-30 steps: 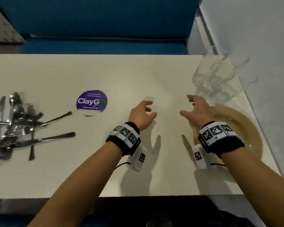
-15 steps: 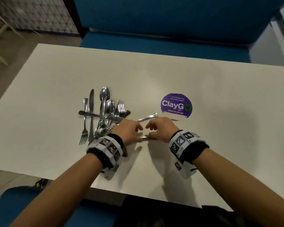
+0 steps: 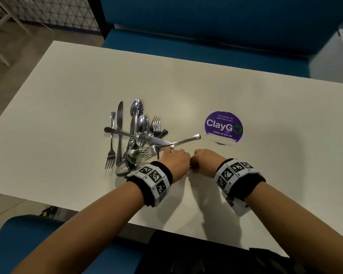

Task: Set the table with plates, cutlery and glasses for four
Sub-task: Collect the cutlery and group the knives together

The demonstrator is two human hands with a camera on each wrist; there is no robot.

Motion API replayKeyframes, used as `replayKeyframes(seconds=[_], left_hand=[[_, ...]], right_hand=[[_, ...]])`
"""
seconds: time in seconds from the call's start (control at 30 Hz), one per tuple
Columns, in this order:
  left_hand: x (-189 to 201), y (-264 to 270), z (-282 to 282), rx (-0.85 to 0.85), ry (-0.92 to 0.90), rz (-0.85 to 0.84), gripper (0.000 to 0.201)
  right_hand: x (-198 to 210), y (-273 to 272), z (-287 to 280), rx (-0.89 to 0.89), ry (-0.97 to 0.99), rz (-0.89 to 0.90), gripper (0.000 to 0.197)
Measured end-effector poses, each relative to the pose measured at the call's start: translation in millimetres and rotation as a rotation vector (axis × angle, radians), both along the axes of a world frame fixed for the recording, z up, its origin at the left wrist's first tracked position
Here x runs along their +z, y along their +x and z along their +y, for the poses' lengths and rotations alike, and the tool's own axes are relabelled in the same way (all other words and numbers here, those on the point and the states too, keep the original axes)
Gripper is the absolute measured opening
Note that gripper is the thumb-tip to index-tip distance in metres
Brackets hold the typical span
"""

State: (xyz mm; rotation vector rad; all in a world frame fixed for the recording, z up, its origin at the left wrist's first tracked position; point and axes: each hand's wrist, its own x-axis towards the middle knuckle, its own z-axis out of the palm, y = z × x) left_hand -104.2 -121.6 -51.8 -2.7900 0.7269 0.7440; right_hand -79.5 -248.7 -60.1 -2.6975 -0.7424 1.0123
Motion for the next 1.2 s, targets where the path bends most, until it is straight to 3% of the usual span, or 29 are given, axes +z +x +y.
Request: replayKeyframes(seconds=[0.1, 0.17, 0.23, 0.3, 0.37, 0.43, 0.53, 0.63, 0.7, 0.8, 0.9, 1.0, 1.1, 1.2], left_hand=[[8.1, -2.5, -8.2, -0.053, -0.015, -0.041, 0.03], [12.9, -3.2, -10.5, -0.054, -0.102, -0.158, 0.027], [19.3, -1.4, -8.9, -0.027, -0.297, -0.387, 0.017], [20.8, 1.3, -4.6, 0.109, -0.57, -0.531, 0.016], [27.5, 3.9, 0.8, 0.404, -0.772, -0.39, 0.026], [29.3, 9.2, 6.9, 0.719, -0.858, -0.194, 0.034], [24.3, 16.6, 18.4, 0.943, -1.032, 0.013, 0.041], [20.7, 21.7, 40.5, 1.144, -1.205, 0.072, 0.036], [18.5, 28.2, 66.5, 1.201, -1.188, -0.008, 0.032], [16.4, 42.1, 118.8, 1.222, -1.137, -0.098, 0.03], [9.3, 56.4, 171.6, 1.054, -0.801, -0.108, 0.027], [-4.0, 64.8, 204.4, 0.892, -0.601, 0.004, 0.023], [-15.8, 69.3, 217.2, 0.772, -0.553, 0.051, 0.022], [-21.2, 72.8, 221.6, 0.681, -0.611, 0.069, 0.034]], right_hand=[[1.4, -4.0, -10.5, -0.018, 0.046, 0.018, 0.025], [0.7, -4.1, -20.9, -0.085, 0.097, 0.005, 0.021], [0.7, 2.0, -31.1, -0.25, 0.2, 0.003, 0.019], [5.3, 10.2, -34.1, -0.452, 0.364, 0.008, 0.018], [15.8, 16.1, -26.6, -0.612, 0.562, 0.081, 0.015], [26.3, 17.3, -9.4, -0.677, 0.698, 0.184, 0.017], [29.6, 14.5, 26.6, -0.558, 0.704, 0.237, 0.017], [26.6, 14.6, 62.7, -0.421, 0.636, 0.189, 0.021], [27.2, 20.1, 81.6, -0.364, 0.576, 0.164, 0.029], [23.1, 35.7, 106.9, -0.364, 0.463, 0.073, 0.025], [15.9, 52.0, 138.8, -0.481, 0.351, -0.072, 0.021], [4.8, 64.9, 176.9, -0.485, 0.181, -0.102, 0.026], [-3.7, 71.1, 198.8, -0.509, 0.01, -0.118, 0.024], [-5.8, 70.8, 205.8, -0.594, -0.037, -0.128, 0.02]])
